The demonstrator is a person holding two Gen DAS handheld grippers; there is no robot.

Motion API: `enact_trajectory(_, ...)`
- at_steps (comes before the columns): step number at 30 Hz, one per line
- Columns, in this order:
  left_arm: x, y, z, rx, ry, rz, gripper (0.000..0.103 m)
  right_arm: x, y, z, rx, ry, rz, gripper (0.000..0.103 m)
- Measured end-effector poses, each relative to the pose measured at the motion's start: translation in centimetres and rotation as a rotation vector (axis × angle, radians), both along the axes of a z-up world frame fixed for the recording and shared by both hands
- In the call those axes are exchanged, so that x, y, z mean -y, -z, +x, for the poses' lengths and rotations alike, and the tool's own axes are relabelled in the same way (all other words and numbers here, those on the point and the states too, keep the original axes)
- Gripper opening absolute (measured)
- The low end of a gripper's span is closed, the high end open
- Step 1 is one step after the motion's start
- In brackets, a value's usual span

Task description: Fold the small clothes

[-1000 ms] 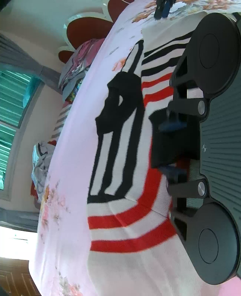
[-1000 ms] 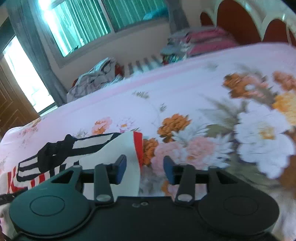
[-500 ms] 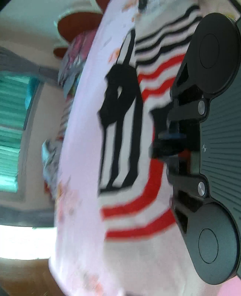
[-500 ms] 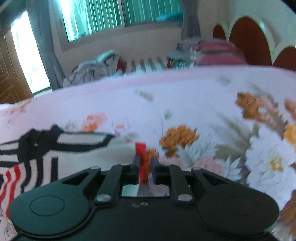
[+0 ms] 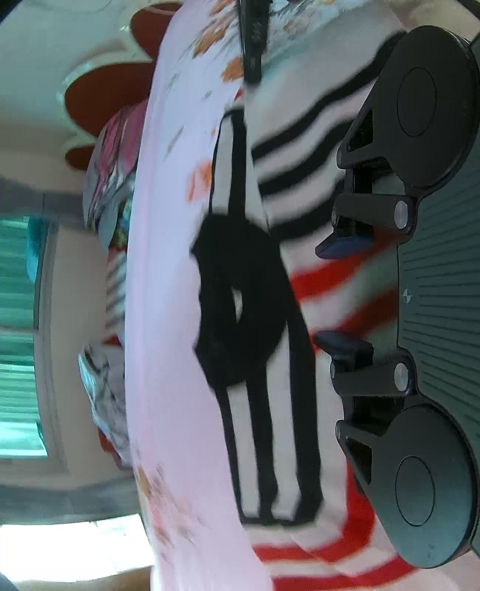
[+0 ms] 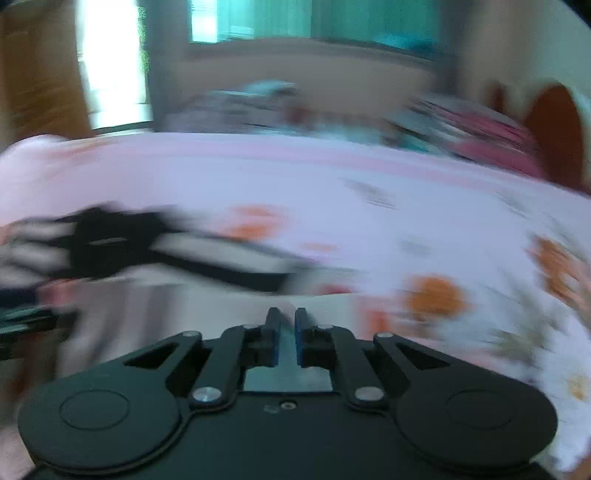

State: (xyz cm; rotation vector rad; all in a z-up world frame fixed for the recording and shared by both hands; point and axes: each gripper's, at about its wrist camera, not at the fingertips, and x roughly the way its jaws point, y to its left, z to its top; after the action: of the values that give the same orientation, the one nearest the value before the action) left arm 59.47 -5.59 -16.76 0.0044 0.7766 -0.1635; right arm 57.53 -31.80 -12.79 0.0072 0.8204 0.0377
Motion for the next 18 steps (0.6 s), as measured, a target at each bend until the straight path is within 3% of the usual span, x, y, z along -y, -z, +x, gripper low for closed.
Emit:
enact_trajectory(2,-0.4,0.0,-0.1,-0.006,0.006,0.012,0.045,2.0,0.1,0.6,-0.014,0.006,0.058,0.0)
enact_trajectory(6,0.9,-0.7,-0.3,-0.009,-0.003,0.029,0.045,1.5,-0.3,-0.2,-0.04,-0.008,0.034,0.0)
enact_trajectory(9,1.5,-2.2,-2.4,0.044,0.044,0.029,0.045,1.4,-1.4,-3.3,-0.051,-0.02,0.078,0.007)
enact_trajectory(11,1.5,-2.3,-3.9,0.038,0.08,0.018,0.045,0.4,-1.9,-6.0,-0.057,-0.045,0.077,0.007)
enact_trajectory(13,1.6,-0.6,-4.2,-0.037,0.086,0.075,0.045,-0.7,-0.9,-8.4,-0.089,-0.067,0.065,0.007)
enact_trajectory(15,0.9,-0.2,-4.9,-0.024,0.09,0.049,0.045,-1.3,-0.6,-10.0,-0.063,-0.059,0.011,0.007)
enact_trajectory(18,0.6,-1.8,-6.2,0.013,0.089,0.054,0.045,-1.3,-2.5,-12.0,-0.038,-0.031,0.062,0.007)
